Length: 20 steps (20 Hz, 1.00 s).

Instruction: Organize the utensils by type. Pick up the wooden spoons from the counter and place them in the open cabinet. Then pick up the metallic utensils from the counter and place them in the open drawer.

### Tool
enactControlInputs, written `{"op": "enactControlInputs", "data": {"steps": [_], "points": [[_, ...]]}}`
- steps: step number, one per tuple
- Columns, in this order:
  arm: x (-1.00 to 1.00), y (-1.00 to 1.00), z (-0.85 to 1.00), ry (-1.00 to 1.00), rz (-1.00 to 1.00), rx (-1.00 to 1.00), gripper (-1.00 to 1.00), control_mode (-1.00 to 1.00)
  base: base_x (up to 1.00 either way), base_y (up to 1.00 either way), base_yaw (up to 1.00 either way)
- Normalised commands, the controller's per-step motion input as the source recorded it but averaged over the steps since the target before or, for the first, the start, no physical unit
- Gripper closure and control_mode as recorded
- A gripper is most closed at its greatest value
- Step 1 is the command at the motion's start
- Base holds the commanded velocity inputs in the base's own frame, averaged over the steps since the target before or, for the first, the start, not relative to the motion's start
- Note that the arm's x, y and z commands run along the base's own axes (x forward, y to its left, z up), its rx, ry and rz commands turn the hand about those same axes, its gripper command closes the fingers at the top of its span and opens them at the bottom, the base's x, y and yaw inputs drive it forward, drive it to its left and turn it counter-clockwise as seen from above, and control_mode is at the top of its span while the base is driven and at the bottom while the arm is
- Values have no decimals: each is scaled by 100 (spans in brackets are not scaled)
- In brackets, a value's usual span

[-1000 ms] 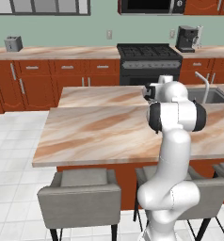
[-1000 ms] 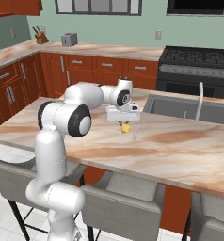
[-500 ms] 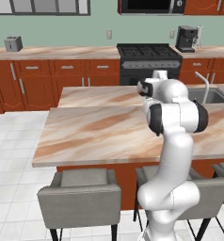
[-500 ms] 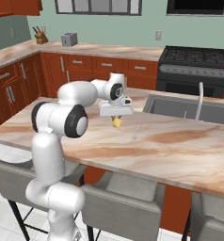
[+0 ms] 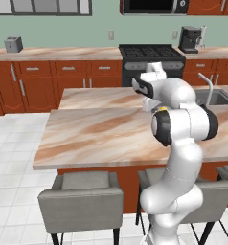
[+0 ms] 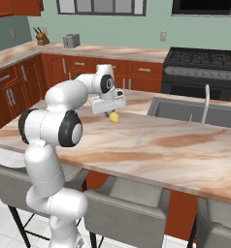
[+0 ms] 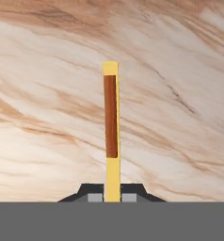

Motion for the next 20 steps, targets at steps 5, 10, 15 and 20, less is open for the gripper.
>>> {"op": "enactControlInputs", "data": {"steps": [5, 10, 15, 20], "points": [[-40, 35, 32, -9, 23, -14, 100, -100, 0, 0, 0], [-40, 34, 16, -2, 18, -12, 100, -100, 0, 0, 0], [-19, 17, 37, 0, 9, 0, 100, -100, 0, 0, 0], [-22, 14, 17, 1, 4, 0, 100, -100, 0, 0, 0]]}}
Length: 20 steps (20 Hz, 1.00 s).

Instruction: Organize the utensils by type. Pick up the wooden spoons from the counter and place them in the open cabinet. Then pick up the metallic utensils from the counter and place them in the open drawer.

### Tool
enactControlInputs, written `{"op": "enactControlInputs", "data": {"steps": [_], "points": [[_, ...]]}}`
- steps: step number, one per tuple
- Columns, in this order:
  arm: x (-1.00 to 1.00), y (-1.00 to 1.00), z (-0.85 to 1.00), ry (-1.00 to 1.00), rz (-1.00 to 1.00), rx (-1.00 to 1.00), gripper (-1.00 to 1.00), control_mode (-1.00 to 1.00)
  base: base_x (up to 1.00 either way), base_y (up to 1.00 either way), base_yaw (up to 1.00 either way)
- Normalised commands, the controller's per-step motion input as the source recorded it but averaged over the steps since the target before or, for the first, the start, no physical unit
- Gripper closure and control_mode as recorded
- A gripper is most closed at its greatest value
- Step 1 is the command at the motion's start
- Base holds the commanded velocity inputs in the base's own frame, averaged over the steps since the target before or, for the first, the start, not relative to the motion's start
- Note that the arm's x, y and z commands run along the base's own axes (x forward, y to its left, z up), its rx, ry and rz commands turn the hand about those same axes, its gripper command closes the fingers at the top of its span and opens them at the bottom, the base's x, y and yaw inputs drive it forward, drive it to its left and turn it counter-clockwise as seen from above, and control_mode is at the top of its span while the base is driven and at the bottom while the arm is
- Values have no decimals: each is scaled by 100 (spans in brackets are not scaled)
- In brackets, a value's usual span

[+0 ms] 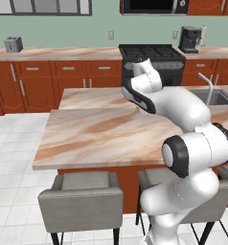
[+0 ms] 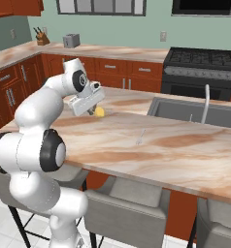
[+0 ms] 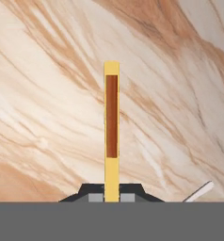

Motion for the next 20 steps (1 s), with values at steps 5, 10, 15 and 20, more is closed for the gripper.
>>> {"op": "enactControlInputs", "data": {"steps": [5, 10, 15, 20], "points": [[0, 0, 0, 2, 0, 0, 100, -100, 0, 0, 0], [0, 0, 0, 0, 0, 0, 100, -100, 0, 0, 0], [-8, 0, 0, 0, 0, 0, 100, 100, -22, 0, 0], [0, 0, 0, 0, 0, 0, 100, 100, -71, 1, 19]]}}
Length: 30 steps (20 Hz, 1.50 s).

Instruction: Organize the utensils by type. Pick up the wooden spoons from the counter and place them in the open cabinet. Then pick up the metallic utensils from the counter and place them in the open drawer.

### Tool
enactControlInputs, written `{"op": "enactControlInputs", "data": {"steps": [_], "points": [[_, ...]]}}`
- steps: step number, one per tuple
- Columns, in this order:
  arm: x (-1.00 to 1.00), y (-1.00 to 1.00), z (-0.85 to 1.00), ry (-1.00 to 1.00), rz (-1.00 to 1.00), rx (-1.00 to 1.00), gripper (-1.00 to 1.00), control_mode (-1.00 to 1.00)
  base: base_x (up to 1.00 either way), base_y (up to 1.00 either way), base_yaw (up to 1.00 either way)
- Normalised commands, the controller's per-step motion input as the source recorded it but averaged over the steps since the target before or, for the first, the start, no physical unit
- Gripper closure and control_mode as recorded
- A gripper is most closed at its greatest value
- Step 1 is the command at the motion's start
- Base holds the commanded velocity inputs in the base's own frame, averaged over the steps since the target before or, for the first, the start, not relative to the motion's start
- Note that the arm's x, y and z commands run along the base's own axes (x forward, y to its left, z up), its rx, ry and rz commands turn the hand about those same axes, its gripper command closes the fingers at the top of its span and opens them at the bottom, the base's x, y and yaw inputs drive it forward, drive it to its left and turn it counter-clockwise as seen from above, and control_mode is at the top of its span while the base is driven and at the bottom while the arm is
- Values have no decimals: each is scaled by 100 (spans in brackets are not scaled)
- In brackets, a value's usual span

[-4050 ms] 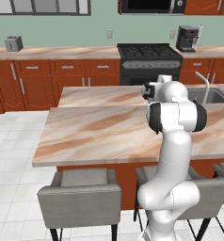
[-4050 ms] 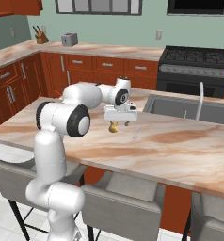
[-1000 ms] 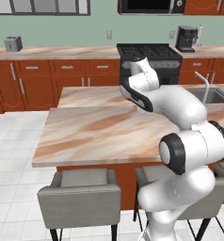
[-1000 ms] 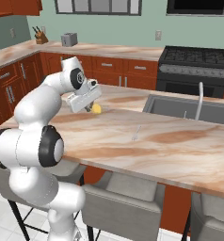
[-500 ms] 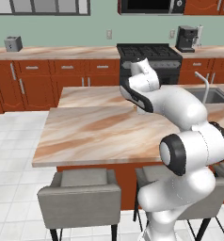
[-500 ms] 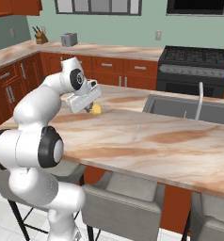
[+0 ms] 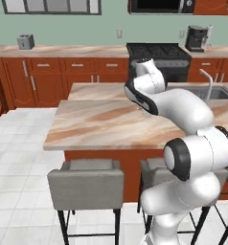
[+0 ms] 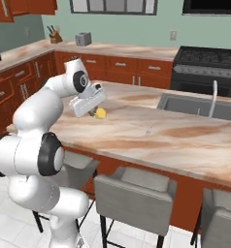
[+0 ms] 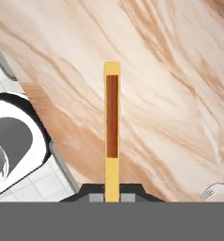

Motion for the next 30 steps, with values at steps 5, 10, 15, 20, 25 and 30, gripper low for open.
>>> {"op": "enactControlInputs", "data": {"steps": [5, 10, 15, 20, 25, 30], "points": [[0, 0, 0, 0, 0, 0, 100, 100, -62, 7, 68], [0, 0, 0, 0, 0, 0, 100, 100, -31, 13, 84], [0, 0, 0, 0, 0, 0, 100, 100, 5, 26, 59], [0, 0, 0, 0, 0, 0, 100, 100, 48, 4, 5], [0, 0, 0, 0, 0, 0, 100, 100, 57, 12, -4], [0, 0, 0, 0, 0, 0, 100, 100, 42, 40, -16]]}}
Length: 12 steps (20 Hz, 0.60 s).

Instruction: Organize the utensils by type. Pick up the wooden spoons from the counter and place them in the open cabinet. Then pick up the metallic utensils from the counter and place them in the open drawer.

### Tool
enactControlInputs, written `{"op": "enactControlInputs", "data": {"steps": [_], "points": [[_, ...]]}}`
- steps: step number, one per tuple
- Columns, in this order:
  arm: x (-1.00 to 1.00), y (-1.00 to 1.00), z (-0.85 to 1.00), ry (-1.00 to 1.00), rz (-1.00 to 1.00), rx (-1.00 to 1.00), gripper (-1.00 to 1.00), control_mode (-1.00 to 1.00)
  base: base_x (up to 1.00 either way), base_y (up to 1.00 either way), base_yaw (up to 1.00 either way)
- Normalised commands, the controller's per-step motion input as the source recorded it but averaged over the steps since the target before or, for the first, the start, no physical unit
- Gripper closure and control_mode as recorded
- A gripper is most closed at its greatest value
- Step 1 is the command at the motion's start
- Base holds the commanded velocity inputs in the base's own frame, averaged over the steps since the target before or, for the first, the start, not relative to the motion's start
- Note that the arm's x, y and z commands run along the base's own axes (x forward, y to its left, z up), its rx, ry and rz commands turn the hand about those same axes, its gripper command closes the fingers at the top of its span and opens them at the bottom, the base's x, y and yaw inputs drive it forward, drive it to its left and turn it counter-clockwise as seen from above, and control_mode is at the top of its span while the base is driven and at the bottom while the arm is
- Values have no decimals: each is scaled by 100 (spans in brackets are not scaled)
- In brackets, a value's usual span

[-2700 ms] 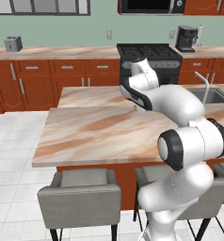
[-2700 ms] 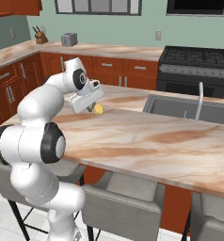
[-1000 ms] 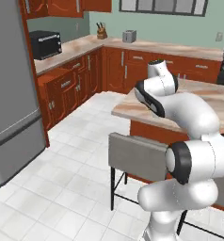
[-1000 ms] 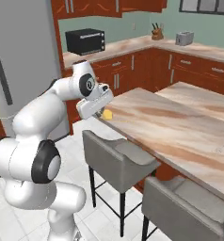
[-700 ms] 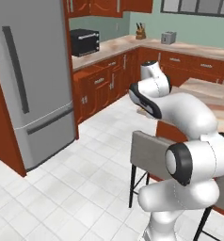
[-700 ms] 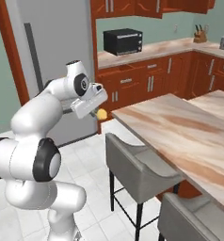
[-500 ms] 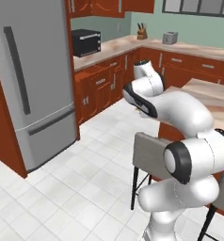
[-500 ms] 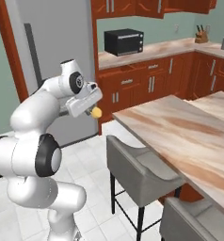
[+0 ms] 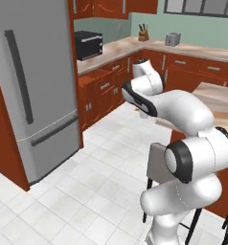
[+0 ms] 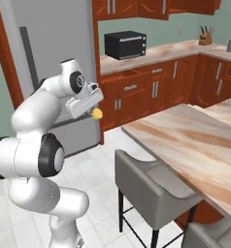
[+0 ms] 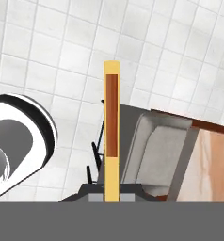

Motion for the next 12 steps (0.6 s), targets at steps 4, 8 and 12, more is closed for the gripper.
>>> {"op": "enactControlInputs", "data": {"steps": [4, 8, 12], "points": [[0, 0, 0, 0, 0, 0, 100, 100, 38, 55, -22], [0, 0, 0, 0, 0, 0, 100, 100, 61, 45, -29], [0, 0, 0, 0, 0, 0, 100, 100, 76, 36, -31]]}}
